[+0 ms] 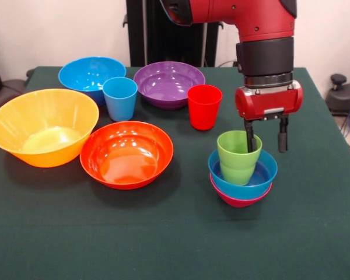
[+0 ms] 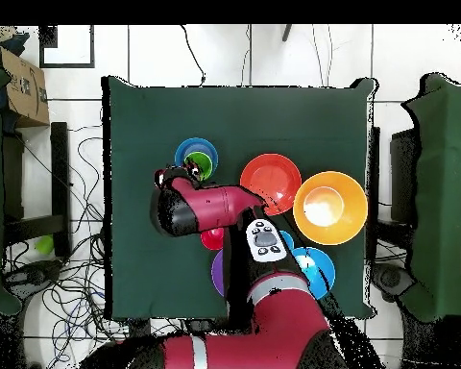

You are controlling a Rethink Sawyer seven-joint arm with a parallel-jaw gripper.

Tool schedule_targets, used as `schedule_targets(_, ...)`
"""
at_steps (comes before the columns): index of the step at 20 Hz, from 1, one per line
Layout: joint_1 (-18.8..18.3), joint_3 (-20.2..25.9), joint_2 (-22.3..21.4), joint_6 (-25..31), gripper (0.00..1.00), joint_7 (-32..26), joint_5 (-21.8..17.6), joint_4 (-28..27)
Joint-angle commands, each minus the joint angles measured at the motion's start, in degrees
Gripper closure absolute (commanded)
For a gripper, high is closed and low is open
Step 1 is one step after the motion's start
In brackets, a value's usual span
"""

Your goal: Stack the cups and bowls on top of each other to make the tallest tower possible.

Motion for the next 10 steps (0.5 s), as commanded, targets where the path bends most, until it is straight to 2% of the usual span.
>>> schedule_targets(1,-0.3,4.2,1.7,5.3,0.0,3.9,-1.8,1.2)
schedule_targets(10,-1.3,5.3,1.2,5.5,0.0,3.5,-2.1,1.7)
